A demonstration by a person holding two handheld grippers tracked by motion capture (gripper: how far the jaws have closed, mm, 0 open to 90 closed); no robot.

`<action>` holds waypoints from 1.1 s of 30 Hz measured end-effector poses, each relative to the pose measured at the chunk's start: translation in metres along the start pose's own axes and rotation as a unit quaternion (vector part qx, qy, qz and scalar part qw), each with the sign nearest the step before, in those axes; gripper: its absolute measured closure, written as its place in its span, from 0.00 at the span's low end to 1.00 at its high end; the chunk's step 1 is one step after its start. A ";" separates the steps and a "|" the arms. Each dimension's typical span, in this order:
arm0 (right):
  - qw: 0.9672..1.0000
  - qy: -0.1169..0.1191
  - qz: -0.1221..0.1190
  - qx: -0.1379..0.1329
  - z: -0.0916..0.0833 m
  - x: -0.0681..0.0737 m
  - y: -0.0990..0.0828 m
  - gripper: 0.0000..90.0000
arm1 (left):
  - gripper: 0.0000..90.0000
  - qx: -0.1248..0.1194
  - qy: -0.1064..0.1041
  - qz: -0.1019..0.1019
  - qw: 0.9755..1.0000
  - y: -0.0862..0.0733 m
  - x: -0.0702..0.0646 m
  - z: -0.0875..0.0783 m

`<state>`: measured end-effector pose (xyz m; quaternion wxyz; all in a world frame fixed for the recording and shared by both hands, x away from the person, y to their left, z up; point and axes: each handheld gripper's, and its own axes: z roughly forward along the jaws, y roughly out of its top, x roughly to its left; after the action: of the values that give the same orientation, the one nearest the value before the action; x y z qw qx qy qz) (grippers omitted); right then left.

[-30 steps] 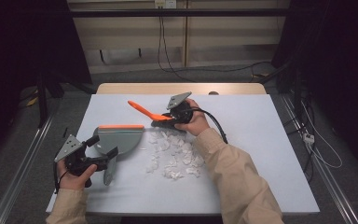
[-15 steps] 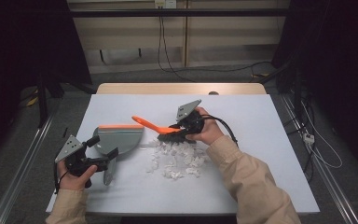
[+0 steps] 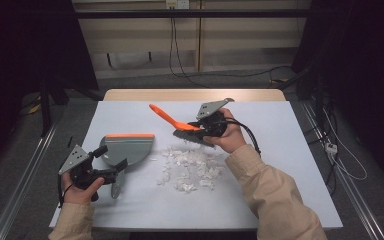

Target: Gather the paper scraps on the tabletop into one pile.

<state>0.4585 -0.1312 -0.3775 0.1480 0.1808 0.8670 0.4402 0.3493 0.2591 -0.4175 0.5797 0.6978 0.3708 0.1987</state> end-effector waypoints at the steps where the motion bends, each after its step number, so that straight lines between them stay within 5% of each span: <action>1: 1.000 -0.008 0.005 0.002 0.000 -0.003 -0.003 0.80 | 0.05 0.000 -0.001 -0.001 1.000 0.000 0.000 0.000; 10: 0.998 -0.049 0.019 0.035 0.010 -0.016 -0.031 0.80 | 0.05 0.000 0.000 0.001 1.000 0.000 0.000 0.001; 26: 1.000 0.012 0.018 0.021 0.011 0.014 -0.036 0.80 | 0.05 0.002 -0.003 0.001 1.000 0.000 0.000 0.001; 33: 1.000 -0.017 0.023 0.000 -0.007 0.015 -0.019 0.80 | 0.05 0.000 -0.005 0.001 1.000 0.000 0.000 0.001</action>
<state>0.4391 -0.1401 -0.3900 0.1524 0.2077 0.8601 0.4403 0.3497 0.2583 -0.4176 0.5815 0.6990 0.3671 0.1962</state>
